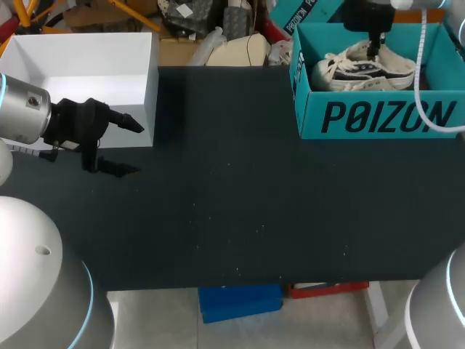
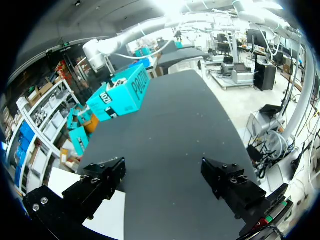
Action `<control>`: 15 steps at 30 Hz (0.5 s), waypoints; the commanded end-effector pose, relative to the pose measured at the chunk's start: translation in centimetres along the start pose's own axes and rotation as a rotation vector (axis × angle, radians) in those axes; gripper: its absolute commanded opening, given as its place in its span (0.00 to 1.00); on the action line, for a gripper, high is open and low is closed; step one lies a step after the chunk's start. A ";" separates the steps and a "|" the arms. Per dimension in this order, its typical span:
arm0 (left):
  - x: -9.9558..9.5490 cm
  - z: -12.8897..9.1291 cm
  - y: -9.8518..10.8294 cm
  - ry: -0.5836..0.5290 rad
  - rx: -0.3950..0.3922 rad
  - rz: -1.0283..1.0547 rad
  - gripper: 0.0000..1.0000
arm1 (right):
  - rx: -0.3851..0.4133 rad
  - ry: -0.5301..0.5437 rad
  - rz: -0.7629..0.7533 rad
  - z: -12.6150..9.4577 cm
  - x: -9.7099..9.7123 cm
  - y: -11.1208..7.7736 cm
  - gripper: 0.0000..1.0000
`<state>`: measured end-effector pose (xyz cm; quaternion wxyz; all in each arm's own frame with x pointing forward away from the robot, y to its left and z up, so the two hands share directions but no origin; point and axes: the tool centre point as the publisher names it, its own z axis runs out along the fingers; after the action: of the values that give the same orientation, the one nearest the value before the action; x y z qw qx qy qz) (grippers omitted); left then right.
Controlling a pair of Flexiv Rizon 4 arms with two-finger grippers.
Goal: Take the shoe out of the shoebox, open the shoe tongue, remove and reinsert the insole, then place the shoe into the shoebox
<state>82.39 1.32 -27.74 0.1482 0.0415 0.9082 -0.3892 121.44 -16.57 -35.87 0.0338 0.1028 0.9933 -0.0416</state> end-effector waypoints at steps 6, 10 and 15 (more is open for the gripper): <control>0.1 0.2 0.0 -0.005 -0.002 0.001 1.00 | 0.028 0.022 0.042 2.6 -0.5 -0.9 1.00; 0.1 0.2 0.0 -0.005 -0.002 0.001 1.00 | 0.036 0.018 0.051 1.9 -0.5 -1.2 1.00; 0.1 0.2 0.0 -0.005 -0.002 0.001 1.00 | 0.046 0.005 0.059 0.2 0.0 -1.6 1.00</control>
<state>82.39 1.31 -27.74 0.1482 0.0415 0.9082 -0.3892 121.63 -18.24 -37.36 0.0315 0.1317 0.9890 -0.0595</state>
